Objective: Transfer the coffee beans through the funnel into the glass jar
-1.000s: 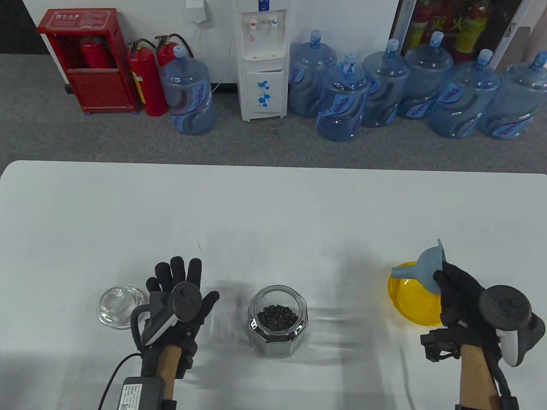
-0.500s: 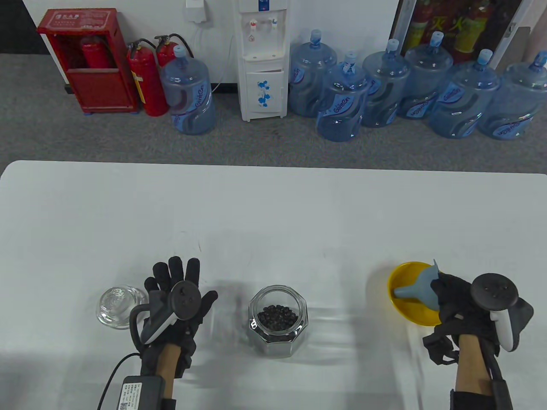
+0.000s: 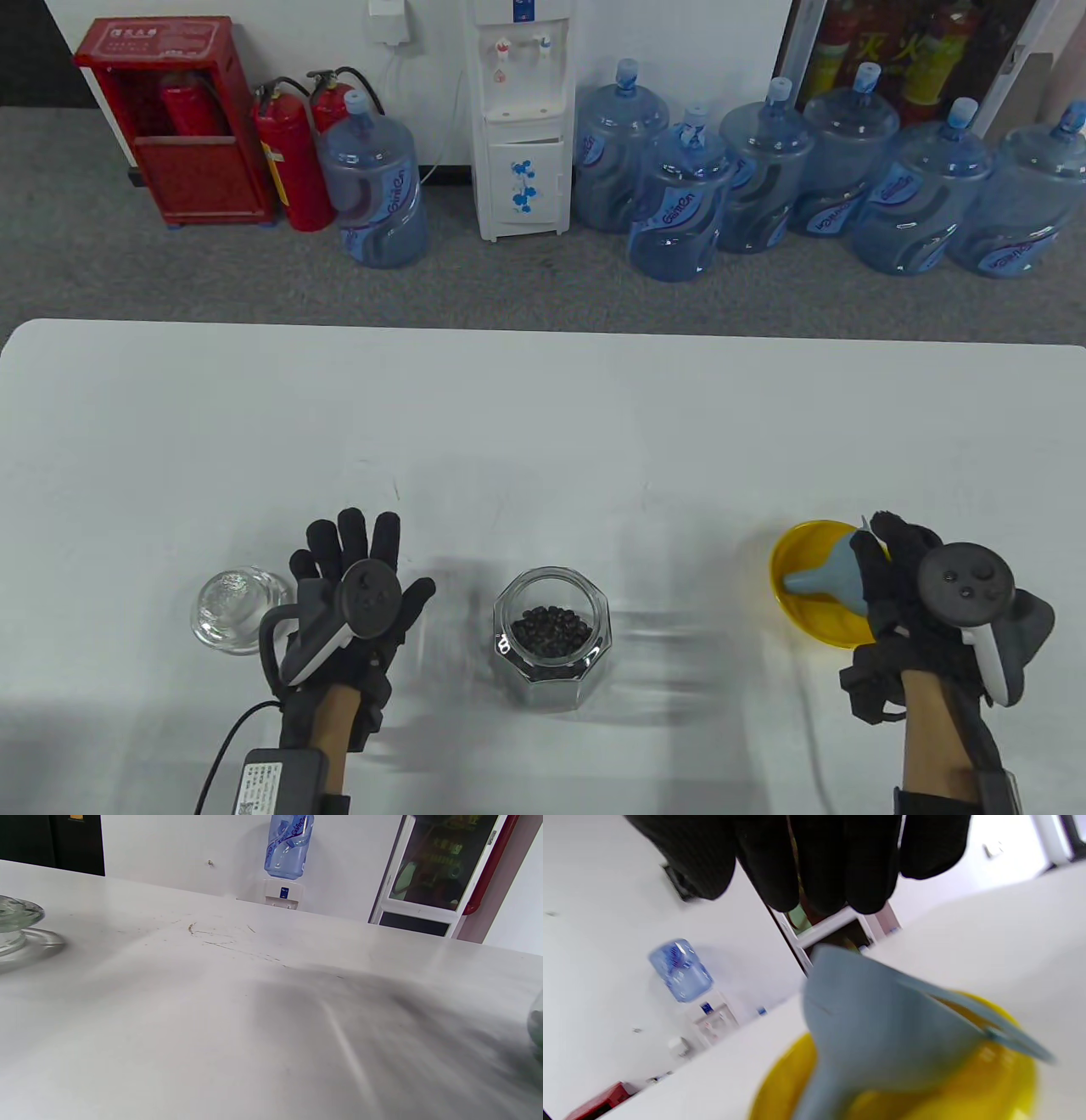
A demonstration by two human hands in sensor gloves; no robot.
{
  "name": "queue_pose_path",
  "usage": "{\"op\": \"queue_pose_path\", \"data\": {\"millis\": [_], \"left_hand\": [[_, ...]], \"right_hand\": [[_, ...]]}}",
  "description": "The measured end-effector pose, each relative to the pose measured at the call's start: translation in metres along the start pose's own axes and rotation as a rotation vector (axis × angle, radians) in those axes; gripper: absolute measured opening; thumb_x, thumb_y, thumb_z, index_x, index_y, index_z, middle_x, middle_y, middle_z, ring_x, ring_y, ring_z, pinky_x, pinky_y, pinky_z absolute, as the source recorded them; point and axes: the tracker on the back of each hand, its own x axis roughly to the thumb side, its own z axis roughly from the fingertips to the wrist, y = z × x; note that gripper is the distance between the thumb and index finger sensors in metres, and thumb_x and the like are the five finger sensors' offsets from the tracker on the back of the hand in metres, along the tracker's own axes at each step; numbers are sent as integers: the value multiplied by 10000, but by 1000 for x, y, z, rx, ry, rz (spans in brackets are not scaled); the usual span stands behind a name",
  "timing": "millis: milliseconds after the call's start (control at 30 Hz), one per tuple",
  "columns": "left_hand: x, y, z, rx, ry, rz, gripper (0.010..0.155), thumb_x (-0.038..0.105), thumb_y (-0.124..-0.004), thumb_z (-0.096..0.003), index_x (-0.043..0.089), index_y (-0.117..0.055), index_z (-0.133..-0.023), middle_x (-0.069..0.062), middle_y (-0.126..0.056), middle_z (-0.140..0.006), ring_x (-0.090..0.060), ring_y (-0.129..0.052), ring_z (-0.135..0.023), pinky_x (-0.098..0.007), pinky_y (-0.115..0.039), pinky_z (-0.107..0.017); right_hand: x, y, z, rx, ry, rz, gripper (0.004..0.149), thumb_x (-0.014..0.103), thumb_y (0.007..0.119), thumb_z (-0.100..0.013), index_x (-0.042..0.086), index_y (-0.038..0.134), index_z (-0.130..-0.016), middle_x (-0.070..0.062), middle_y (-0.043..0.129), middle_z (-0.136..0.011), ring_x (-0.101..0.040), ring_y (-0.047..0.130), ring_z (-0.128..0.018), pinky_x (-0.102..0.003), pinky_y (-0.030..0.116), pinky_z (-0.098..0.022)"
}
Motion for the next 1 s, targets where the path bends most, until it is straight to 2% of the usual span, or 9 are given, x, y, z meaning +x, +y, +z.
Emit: {"op": "queue_pose_path", "data": {"millis": [233, 367, 433, 533, 733, 1000], "left_hand": [[4, 0, 2, 11, -19, 1, 797, 649, -528, -551, 311, -154, -1168, -141, -58, -1212, -475, -24, -1073, -605, -121, -724], [5, 0, 2, 21, -25, 2, 796, 650, -528, -549, 314, -156, -1167, -138, -56, -1211, -473, -25, -1076, -610, -126, -725], [5, -1, 2, 29, -31, 6, 796, 650, -529, -550, 315, -154, -1167, -141, -38, -1205, -475, -18, -1072, -615, -132, -729], [4, -1, 3, 50, -28, 6, 793, 648, -530, -549, 317, -160, -1167, -138, -18, -1196, -477, -9, -1067, -620, -137, -732], [3, -4, 2, 53, -8, -22, 794, 648, -531, -549, 315, -159, -1167, -141, -10, -1192, -478, -5, -1065, -623, -132, -727], [0, 4, 1, 85, 28, -39, 792, 644, -541, -549, 318, -170, -1168, -131, -43, -1206, -481, -42, -1087, -645, -153, -733]], "right_hand": [[54, -4, 35, -98, -225, -49, 635, 546, 681, -659, 256, 554, -1209, -161, 466, -1267, -437, 512, -1132, -648, 471, -785], [77, 14, 52, -193, -298, 26, 656, 581, 654, -651, 302, 491, -1221, -148, 309, -1290, -436, 381, -1156, -661, 423, -782], [84, 29, 58, -177, -323, 71, 685, 597, 633, -651, 308, 421, -1235, -140, 206, -1290, -437, 278, -1160, -678, 370, -781], [86, 49, 60, -130, -333, 82, 727, 631, 584, -650, 323, 301, -1245, -141, 105, -1279, -445, 177, -1151, -699, 299, -772], [71, 87, 54, -53, -299, 93, 743, 656, 546, -641, 319, 274, -1245, -145, 98, -1277, -455, 164, -1143, -707, 285, -762], [58, 95, 51, 5, -291, 136, 750, 661, 540, -641, 307, 277, -1248, -151, 109, -1279, -466, 163, -1141, -716, 282, -755]]}}
